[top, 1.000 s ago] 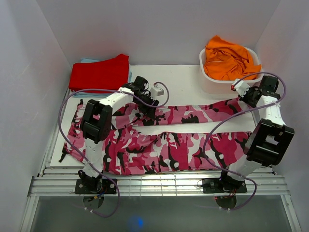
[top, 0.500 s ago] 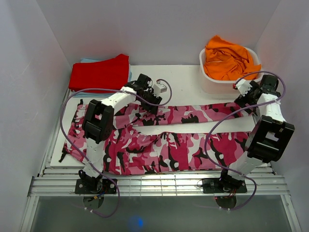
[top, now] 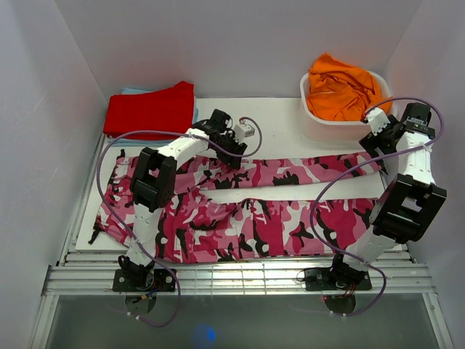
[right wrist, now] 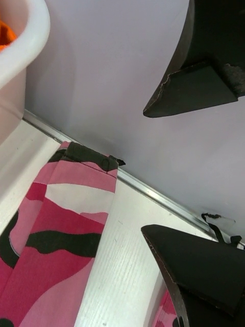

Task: Fold and stack the trousers
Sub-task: Flatten the trousers out

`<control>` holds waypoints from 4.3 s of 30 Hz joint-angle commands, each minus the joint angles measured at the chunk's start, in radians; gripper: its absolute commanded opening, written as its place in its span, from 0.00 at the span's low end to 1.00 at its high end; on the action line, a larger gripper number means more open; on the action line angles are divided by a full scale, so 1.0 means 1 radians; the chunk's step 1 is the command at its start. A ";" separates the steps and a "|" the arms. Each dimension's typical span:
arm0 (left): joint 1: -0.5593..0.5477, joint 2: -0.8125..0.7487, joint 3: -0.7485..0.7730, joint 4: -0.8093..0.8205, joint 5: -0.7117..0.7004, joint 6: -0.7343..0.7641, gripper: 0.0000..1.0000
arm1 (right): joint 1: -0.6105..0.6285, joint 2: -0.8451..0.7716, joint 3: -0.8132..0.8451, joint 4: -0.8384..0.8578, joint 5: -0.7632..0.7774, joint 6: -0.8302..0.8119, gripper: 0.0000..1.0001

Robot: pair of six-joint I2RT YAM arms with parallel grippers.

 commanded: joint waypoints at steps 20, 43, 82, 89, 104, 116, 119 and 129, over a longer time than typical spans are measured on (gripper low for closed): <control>-0.165 -0.383 -0.349 -0.001 0.149 0.242 0.00 | -0.029 -0.059 0.103 -0.249 -0.130 0.013 0.84; -0.337 -0.243 -0.673 0.111 -0.154 0.287 0.00 | 0.163 0.036 -0.227 -0.208 0.056 0.139 0.43; -0.097 -0.092 -0.561 0.095 0.024 -0.021 0.00 | 0.107 0.232 -0.128 -0.129 0.547 0.090 0.08; -0.080 -0.080 -0.561 0.098 0.020 -0.045 0.00 | 0.034 0.182 -0.091 -0.205 0.571 -0.010 0.08; 0.263 -0.442 -0.265 -0.145 0.157 -0.022 0.82 | 0.121 0.117 0.103 -0.401 0.113 0.068 0.39; 0.575 -0.180 -0.373 -0.058 -0.092 -0.068 0.63 | 0.173 -0.180 -0.511 -0.421 0.131 -0.095 0.28; 0.618 -0.141 -0.362 -0.044 -0.121 -0.077 0.61 | 0.167 -0.165 -0.624 -0.251 0.254 -0.085 0.24; 0.774 -0.081 -0.319 -0.043 -0.186 -0.035 0.57 | 0.011 -0.004 -0.579 -0.060 0.406 -0.139 0.24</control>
